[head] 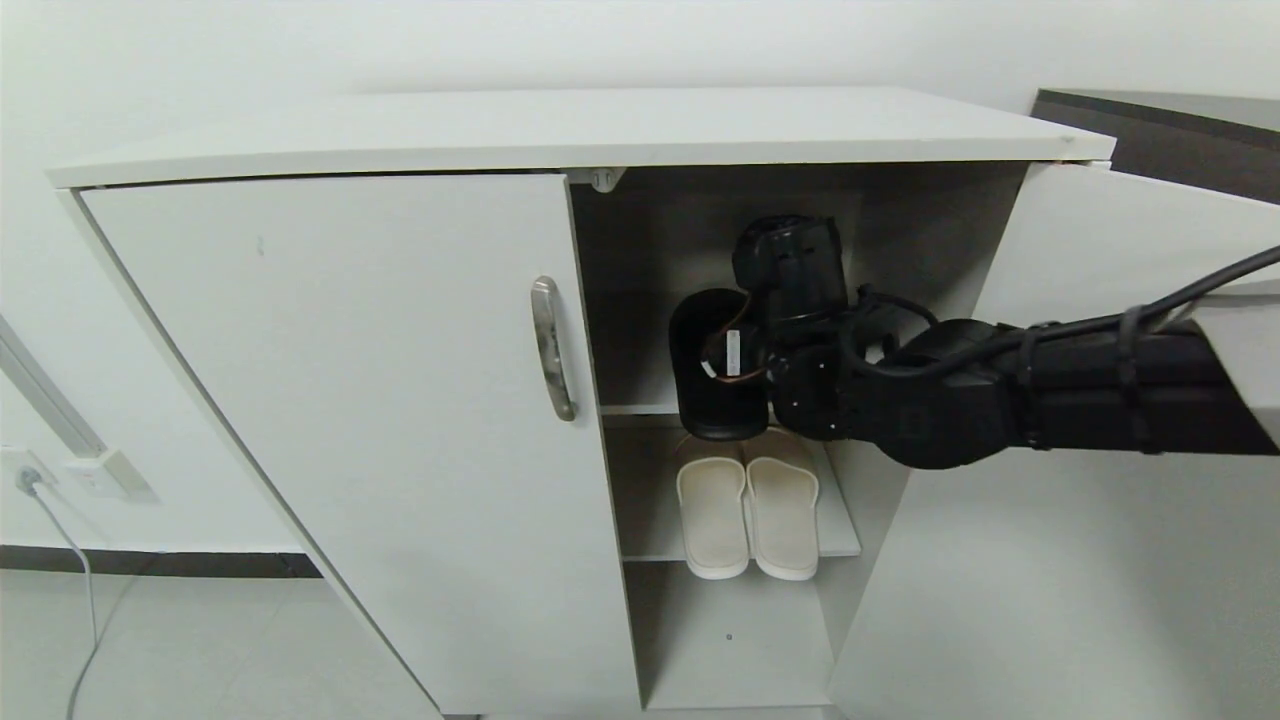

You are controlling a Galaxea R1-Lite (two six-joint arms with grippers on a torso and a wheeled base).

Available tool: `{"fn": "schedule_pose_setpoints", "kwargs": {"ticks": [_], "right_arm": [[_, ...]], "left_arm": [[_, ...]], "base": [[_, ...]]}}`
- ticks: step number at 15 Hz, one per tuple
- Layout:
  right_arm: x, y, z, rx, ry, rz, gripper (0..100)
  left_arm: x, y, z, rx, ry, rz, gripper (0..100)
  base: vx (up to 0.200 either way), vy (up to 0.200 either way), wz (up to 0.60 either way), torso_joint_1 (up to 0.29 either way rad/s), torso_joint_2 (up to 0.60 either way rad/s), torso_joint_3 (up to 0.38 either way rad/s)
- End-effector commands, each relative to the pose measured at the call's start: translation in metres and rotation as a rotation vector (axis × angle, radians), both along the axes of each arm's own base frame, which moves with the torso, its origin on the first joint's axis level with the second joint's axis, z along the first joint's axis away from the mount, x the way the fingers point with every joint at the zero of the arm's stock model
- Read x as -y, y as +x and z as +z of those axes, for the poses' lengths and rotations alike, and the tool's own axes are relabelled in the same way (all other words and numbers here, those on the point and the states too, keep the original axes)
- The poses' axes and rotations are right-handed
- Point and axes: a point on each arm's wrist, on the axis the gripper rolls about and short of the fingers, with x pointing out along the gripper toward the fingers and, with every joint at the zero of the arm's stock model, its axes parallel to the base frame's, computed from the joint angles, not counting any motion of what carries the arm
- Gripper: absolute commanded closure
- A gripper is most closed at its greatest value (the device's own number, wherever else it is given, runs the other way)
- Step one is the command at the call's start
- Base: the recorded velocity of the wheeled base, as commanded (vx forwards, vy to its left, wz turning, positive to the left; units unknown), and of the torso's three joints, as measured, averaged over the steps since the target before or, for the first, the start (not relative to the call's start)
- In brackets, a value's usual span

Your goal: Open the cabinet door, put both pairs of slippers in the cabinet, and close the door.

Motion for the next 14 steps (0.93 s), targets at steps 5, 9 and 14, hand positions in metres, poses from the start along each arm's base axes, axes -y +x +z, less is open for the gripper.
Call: {"fn": "schedule_pose_setpoints", "kwargs": {"ticks": [5,9,14], "right_arm": [[0.03,-0.083,0.029,0.025,0.031,0.11,0],[0.049,-0.14,0.024,0.053,0.093,0.333,0],[0.059,-0.149,0.0,0.098,0.052,0.446,100]], "left_arm": [[0.0,0.0,0.0,-0.002,0.0,0.001,100],[0.0,0.0,0.0,-0.002,0.003,0.001,100],[0.0,0.0,0.0,-0.002,0.006,-0.004,100]], "base": [[0.0,0.0,0.0,0.0,0.0,0.0],[0.0,0.0,0.0,0.0,0.0,0.0],[0.0,0.0,0.0,0.0,0.0,0.0]]}}
